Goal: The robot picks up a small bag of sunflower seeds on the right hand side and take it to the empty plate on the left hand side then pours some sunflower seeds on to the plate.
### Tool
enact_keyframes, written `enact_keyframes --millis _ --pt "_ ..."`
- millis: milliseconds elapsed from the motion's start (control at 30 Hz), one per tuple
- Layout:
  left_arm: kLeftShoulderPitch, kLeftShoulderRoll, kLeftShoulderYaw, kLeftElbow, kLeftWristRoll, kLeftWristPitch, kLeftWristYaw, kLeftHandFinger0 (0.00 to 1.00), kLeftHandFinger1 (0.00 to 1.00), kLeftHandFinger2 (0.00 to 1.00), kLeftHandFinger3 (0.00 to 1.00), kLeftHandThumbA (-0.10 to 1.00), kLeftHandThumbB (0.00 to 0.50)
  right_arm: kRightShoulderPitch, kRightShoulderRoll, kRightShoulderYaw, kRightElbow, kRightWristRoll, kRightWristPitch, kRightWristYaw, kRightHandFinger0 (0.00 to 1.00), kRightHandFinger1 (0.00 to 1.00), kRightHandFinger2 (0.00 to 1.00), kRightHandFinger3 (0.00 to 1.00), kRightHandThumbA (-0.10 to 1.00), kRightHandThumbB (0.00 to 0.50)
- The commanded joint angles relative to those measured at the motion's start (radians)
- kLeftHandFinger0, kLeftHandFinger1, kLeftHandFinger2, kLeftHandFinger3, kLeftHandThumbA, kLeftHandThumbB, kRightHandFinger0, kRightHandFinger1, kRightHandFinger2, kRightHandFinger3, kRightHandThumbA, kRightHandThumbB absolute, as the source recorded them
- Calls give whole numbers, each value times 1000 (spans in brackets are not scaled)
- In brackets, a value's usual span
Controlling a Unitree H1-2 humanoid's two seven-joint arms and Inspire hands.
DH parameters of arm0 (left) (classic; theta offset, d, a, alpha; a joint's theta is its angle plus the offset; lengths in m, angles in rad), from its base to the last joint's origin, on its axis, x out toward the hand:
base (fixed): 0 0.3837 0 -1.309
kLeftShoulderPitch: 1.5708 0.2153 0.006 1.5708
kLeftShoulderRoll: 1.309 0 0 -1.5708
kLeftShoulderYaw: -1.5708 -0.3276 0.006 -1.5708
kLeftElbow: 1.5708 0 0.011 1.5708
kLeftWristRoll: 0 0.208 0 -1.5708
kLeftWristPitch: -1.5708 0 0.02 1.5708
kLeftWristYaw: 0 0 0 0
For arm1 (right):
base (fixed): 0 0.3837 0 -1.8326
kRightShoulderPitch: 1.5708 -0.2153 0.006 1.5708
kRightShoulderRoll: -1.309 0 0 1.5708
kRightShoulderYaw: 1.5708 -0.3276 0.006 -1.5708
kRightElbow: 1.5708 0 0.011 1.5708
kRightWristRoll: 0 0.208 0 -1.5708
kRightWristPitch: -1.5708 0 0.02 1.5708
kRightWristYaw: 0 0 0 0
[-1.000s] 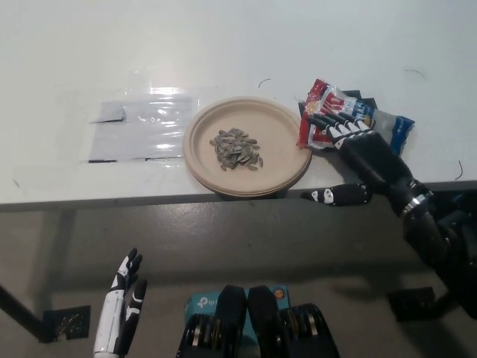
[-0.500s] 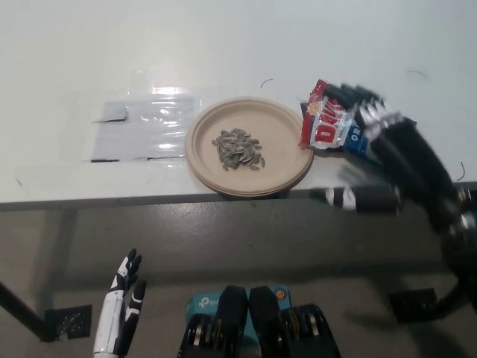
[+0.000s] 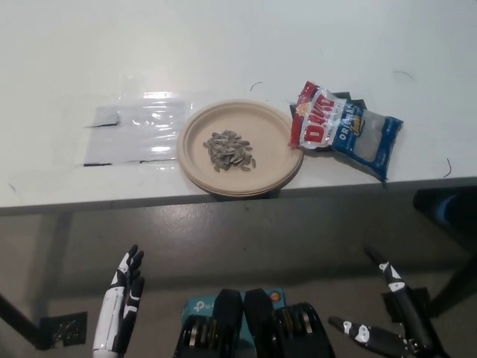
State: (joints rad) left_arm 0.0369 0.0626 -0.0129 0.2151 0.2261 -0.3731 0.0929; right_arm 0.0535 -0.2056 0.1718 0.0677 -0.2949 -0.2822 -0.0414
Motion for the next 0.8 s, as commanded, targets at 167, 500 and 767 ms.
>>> enact_keyframes --millis 167,500,767 --pt "11 7 -11 -34 -27 -43 -14 1000 1000 1000 1000 1000 206 -57 12 -13 74 22 -149 -13 1000 1000 1000 1000 1000 360" --pt "19 5 -17 -45 -21 -29 -12 1000 1000 1000 1000 1000 218 -49 13 -5 89 17 -174 -3 1000 1000 1000 1000 1000 316" --pt "19 9 -16 -40 -14 -28 -7 1000 1000 1000 1000 1000 203 -61 13 1 103 -10 -172 -6 1000 1000 1000 1000 1000 318"
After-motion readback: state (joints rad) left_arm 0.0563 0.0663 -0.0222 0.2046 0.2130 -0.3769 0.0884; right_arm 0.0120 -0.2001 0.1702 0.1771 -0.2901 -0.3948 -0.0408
